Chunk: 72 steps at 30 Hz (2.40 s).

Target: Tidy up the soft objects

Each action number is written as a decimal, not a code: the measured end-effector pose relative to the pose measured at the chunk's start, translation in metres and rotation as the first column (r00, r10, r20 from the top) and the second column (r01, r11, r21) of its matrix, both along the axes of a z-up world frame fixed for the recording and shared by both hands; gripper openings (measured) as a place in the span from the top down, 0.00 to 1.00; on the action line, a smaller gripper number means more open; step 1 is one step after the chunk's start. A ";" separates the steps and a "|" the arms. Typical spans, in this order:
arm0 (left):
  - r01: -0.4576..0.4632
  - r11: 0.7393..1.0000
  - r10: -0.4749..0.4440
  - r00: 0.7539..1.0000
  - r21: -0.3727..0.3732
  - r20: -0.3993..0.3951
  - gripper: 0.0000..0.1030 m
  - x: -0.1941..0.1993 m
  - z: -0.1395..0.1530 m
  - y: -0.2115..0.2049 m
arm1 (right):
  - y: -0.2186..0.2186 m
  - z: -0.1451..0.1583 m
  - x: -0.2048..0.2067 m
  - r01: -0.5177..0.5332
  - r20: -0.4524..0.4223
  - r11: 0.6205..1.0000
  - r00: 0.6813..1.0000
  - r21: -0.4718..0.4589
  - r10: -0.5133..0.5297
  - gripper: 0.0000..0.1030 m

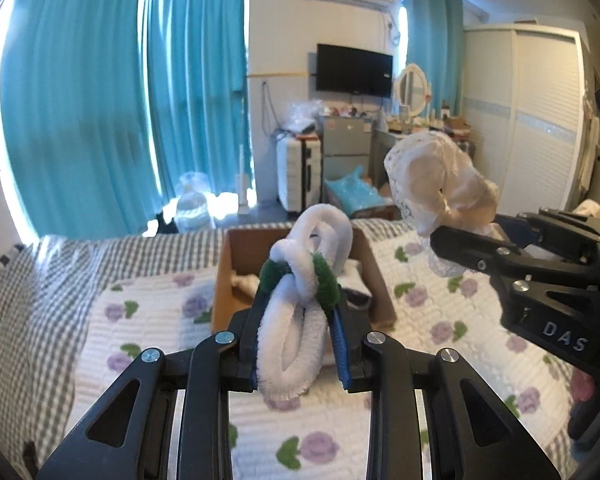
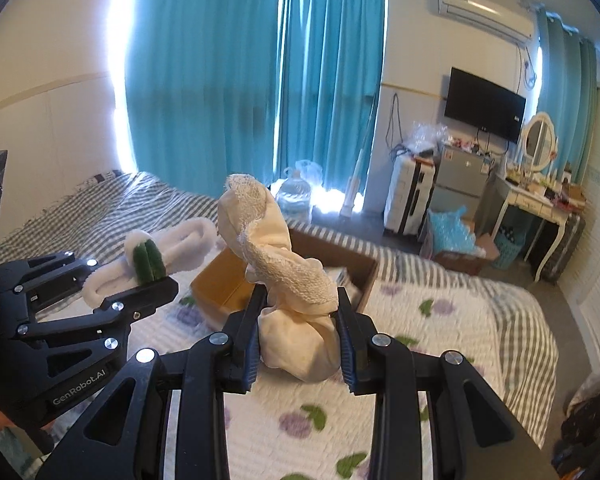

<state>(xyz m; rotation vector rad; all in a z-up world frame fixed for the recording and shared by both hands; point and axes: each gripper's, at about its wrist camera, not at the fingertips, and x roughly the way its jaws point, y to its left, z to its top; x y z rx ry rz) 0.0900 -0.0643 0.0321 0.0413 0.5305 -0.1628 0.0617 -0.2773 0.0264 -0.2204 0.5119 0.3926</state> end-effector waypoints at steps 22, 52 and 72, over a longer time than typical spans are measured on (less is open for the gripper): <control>-0.130 0.985 0.144 0.981 0.111 -0.129 0.40 0.138 -0.082 0.005 | 0.013 -0.075 0.145 -0.014 -0.120 0.999 0.993 -0.031 0.010 0.70; -0.222 0.975 0.222 0.975 0.028 0.008 0.22 0.074 -0.031 0.072 | 0.042 -0.081 0.152 0.054 -0.184 0.998 0.982 0.042 -0.045 0.12; -0.122 0.993 0.113 0.926 0.002 0.361 0.00 -0.087 0.060 0.040 | -0.021 0.075 -0.046 0.092 0.205 0.976 0.970 0.200 -0.133 0.00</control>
